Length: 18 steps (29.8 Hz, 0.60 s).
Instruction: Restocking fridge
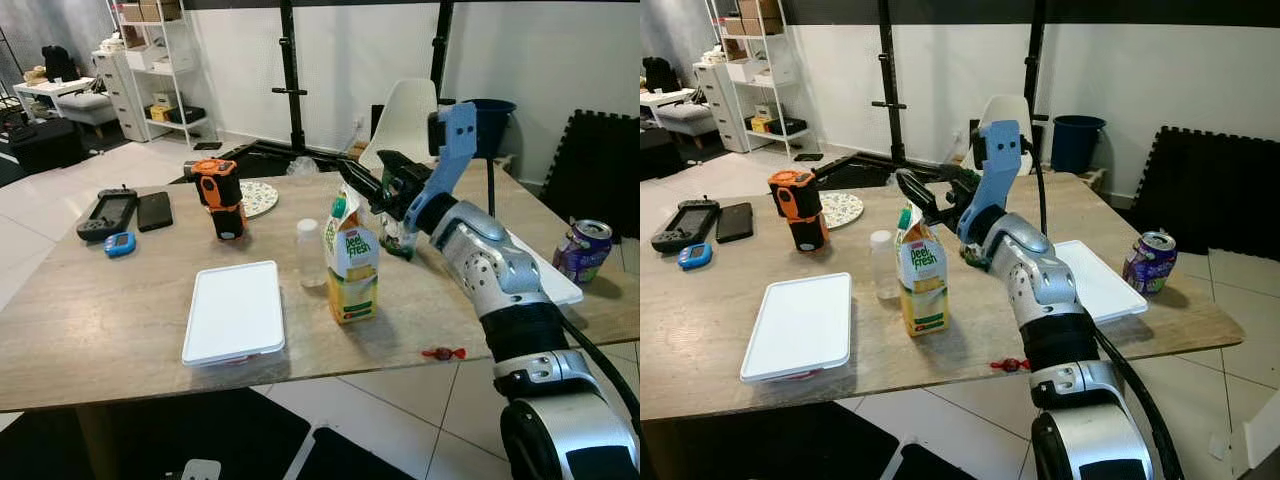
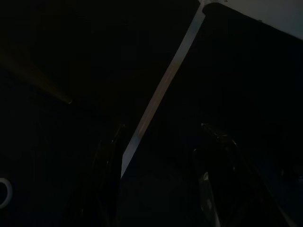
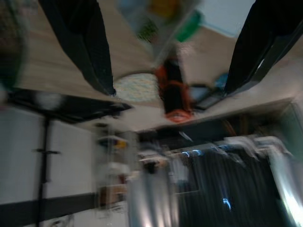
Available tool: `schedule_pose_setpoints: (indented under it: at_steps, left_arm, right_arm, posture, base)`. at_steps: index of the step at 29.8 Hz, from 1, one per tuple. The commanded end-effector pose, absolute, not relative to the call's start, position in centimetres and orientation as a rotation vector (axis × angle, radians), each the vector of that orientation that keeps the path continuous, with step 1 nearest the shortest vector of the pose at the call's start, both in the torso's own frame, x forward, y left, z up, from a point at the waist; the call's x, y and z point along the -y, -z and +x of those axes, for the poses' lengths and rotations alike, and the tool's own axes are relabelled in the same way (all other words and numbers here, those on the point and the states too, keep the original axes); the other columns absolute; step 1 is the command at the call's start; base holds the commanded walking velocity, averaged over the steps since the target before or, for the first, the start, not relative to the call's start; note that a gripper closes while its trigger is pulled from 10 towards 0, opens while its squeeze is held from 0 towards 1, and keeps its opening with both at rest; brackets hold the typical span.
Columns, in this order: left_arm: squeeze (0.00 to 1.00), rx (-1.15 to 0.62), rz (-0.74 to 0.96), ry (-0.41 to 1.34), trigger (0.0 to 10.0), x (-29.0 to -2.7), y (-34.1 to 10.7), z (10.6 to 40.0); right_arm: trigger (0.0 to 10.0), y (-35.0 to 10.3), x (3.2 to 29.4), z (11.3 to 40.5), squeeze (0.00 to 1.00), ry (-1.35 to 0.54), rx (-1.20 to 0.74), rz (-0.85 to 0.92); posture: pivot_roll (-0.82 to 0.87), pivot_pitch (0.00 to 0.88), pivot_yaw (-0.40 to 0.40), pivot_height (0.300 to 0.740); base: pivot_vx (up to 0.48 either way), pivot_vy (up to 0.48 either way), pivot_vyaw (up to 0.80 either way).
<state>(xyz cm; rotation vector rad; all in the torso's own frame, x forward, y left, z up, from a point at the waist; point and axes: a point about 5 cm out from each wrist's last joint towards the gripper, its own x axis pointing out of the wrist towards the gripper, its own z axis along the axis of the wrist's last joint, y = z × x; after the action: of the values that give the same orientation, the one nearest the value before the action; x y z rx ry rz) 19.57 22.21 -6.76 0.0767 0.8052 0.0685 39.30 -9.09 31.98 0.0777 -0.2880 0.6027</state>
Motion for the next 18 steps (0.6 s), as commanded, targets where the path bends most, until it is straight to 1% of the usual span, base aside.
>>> schedule_pose_setpoints:
  at_steps: [1,3,4,10,12,13,15,16,18]
  left_arm:
    - [0.0,-0.839,0.088,-0.066,10.0,-22.4,7.1,18.9]
    - [0.0,-0.837,0.088,-0.066,10.0,-22.4,7.1,19.0]
    - [0.0,-0.833,0.078,-0.083,10.0,-22.6,7.0,19.1]
    - [0.0,-0.834,0.069,-0.09,10.0,-23.0,7.0,19.0]
    - [0.0,-0.837,0.068,-0.096,10.0,-23.2,7.0,18.8]
    - [0.0,-0.837,0.064,-0.103,10.0,-23.3,7.0,18.7]
    - [0.0,-0.837,0.063,-0.103,10.0,-23.4,7.0,18.7]
    - [0.0,-0.836,0.063,-0.102,10.0,-23.5,7.0,18.7]
    - [0.0,-0.836,0.063,-0.102,10.0,-23.5,7.0,18.7]
  right_arm:
    - [10.0,-31.8,9.1,39.7,0.0,-0.522,0.265,0.01]
    - [10.0,-31.7,9.2,39.8,0.0,-0.494,0.254,0.01]
    - [10.0,-31.9,9.0,39.7,0.0,-0.484,0.24,0.037]
    - [10.0,-32.3,8.3,39.1,0.0,-0.52,0.231,0.047]
    - [10.0,-32.4,8.0,38.8,0.0,-0.557,0.221,0.048]
    - [10.0,-32.4,7.6,38.4,0.0,-0.61,0.206,0.061]
    - [10.0,-32.5,7.4,38.3,0.0,-0.636,0.198,0.072]
    - [10.0,-32.4,7.0,37.9,0.0,-0.686,0.187,0.092]
    - [10.0,-32.4,7.0,37.9,0.0,-0.686,0.187,0.092]
  posture:
    - [-0.12,0.115,0.039,0.74]
    - [-0.11,0.111,0.032,0.74]
    - [-0.11,0.109,0.029,0.74]
    - [-0.11,0.103,0.029,0.74]
    - [-0.11,0.1,0.032,0.74]
    - [-0.11,0.101,0.034,0.74]
    - [-0.11,0.101,0.034,0.74]
    - [-0.11,0.101,0.034,0.74]
    - [-0.11,0.101,0.034,0.74]
  base:
    - [0.0,0.0,0.0]
    - [0.0,0.0,0.0]
    - [0.0,0.0,0.0]
    - [0.0,0.0,0.0]
    - [0.0,0.0,0.0]
    - [0.0,0.0,0.0]
    - [0.0,0.0,0.0]
    - [0.0,0.0,0.0]
    - [0.0,0.0,0.0]
